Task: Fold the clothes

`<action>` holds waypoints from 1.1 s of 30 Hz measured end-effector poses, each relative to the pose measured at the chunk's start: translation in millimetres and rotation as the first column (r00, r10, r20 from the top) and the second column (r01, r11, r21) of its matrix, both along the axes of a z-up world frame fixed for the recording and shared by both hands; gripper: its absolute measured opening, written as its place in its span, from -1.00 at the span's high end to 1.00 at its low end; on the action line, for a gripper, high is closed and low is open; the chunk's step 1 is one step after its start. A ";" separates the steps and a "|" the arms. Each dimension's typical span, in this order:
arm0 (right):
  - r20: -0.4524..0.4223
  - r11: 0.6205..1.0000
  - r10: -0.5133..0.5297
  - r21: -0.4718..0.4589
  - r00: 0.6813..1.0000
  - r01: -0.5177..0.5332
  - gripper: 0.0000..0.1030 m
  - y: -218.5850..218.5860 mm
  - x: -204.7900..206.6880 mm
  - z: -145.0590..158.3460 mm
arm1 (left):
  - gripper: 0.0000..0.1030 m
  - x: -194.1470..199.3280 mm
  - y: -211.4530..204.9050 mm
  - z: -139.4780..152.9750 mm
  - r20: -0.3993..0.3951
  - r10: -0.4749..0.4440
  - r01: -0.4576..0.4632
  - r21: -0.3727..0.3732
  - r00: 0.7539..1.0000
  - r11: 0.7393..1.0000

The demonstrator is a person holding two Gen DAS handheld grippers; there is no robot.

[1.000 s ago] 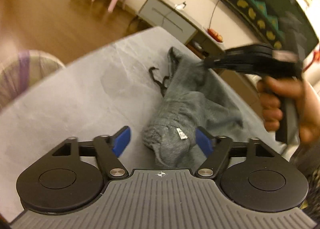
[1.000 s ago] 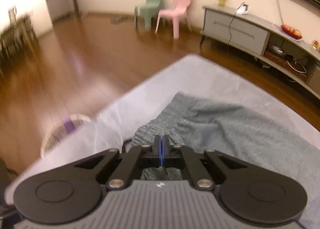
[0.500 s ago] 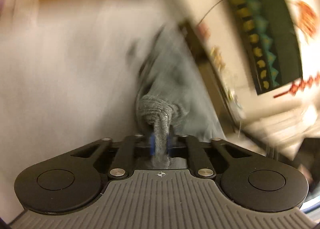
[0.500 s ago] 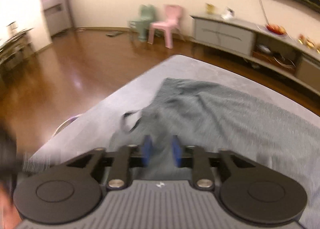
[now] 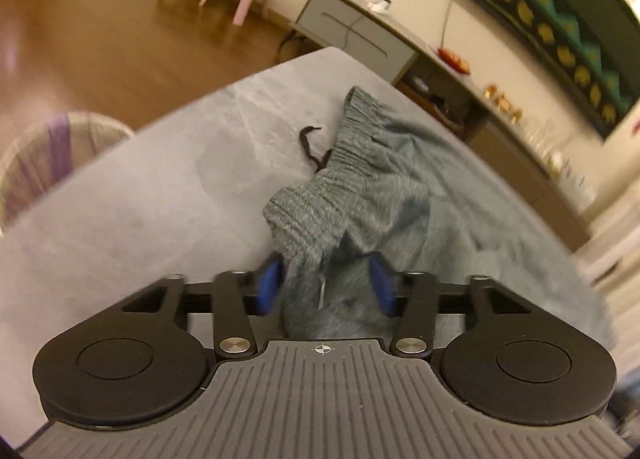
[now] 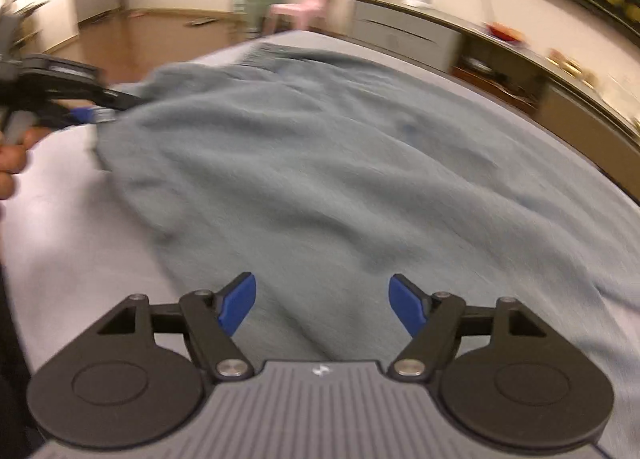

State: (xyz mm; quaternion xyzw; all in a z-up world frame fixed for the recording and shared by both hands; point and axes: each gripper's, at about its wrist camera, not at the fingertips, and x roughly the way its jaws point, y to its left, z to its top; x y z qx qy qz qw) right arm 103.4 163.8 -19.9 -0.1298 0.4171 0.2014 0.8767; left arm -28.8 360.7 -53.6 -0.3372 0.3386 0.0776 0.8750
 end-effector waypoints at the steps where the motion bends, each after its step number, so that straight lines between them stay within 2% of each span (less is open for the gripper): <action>1: -0.009 0.999 -0.039 -0.004 0.999 0.038 -0.39 -11.5 3.6 -3.3 | 0.00 4.2 4.7 -3.2 -0.003 0.023 -0.023 -0.037 1.000 0.999; 2: -0.055 0.998 -0.059 0.006 0.997 0.059 -0.16 -23.2 4.5 -8.0 | 0.07 6.9 8.6 -5.3 -0.005 0.045 -0.045 -0.064 0.999 0.997; 4: -0.146 0.995 -0.094 0.023 0.985 0.099 -0.16 -46.2 5.6 -17.1 | 0.23 4.8 18.0 -5.1 -0.016 0.104 -0.104 -0.037 0.994 0.994; 7: -0.210 1.000 -0.019 -0.011 0.977 0.017 -0.16 -60.3 -25.0 -13.6 | 0.16 -7.7 20.3 0.4 -0.026 0.173 -0.172 0.034 0.985 0.985; 10: -0.287 0.999 0.033 -0.008 0.957 -0.037 -0.13 -72.3 -47.3 -8.2 | 0.21 -16.3 9.4 17.5 0.018 0.214 -0.213 0.182 0.977 0.960; 12: -0.247 1.000 0.008 0.005 0.969 -0.007 -0.13 -77.5 -44.8 1.8 | 0.19 -20.7 -2.2 32.1 0.063 0.219 -0.228 0.270 0.974 0.936; 14: -0.180 0.998 -0.037 0.034 0.983 0.044 -0.20 -83.0 -35.6 14.0 | 0.18 -18.9 -14.3 47.5 0.103 0.201 -0.223 0.315 0.974 0.922; 16: -0.115 0.993 -0.085 0.066 0.990 0.093 -0.32 -88.5 -26.3 25.7 | 0.15 -3.1 -28.3 63.4 0.124 0.126 -0.160 0.317 0.984 0.935; 17: -0.092 0.991 -0.115 0.065 0.989 0.121 -0.33 -91.1 -17.7 23.5 | 0.06 9.7 -37.2 69.9 0.123 0.066 -0.102 0.308 0.990 0.946; 19: -0.094 0.984 -0.168 0.048 0.981 0.173 -0.31 -94.7 -1.9 9.9 | 0.02 45.9 -60.9 76.3 0.085 -0.077 0.051 0.275 0.993 0.960; 20: -0.113 0.984 -0.172 0.035 0.978 0.177 -0.25 -93.8 2.7 0.7 | -0.03 67.1 -74.5 76.3 0.060 -0.151 0.130 0.263 0.987 0.956; 22: -0.172 0.992 -0.127 0.002 0.977 0.129 -0.26 -87.6 -2.8 -17.2 | -0.03 113.9 -104.8 68.9 -0.007 -0.282 0.274 0.258 0.959 0.926; 23: -0.152 0.996 -0.094 -0.005 0.984 0.094 -0.26 -85.5 -13.7 -18.3 | -0.03 133.6 -118.2 62.8 -0.048 -0.309 0.310 0.264 0.950 0.913; 25: -0.195 1.000 -0.027 -0.004 0.981 0.026 -0.27 -82.9 -30.9 -16.3 | 0.00 173.7 -142.1 44.9 -0.136 -0.372 0.396 0.269 0.918 0.878; 27: -0.224 1.000 0.020 0.003 0.974 -0.020 -0.29 -88.4 -41.6 -15.3 | 0.01 208.4 -164.1 21.8 -0.240 -0.401 0.462 0.321 0.884 0.827; 29: -0.229 0.999 0.028 0.025 0.973 -0.023 -0.34 -98.5 -44.6 -13.2 | 0.05 233.9 -177.7 -2.7 -0.328 -0.405 0.508 0.351 0.853 0.786; 31: -0.217 0.999 0.016 0.037 0.976 -0.008 -0.35 -104.1 -41.1 -14.5 | -0.19 253.8 -185.6 -12.2 -0.346 -0.382 0.508 0.443 0.857 0.738; 33: -0.192 0.999 0.007 0.041 0.981 0.001 -0.46 -100.1 -37.4 -15.6 | -0.22 274.2 -182.5 -14.3 -0.344 -0.350 0.481 0.453 0.871 0.750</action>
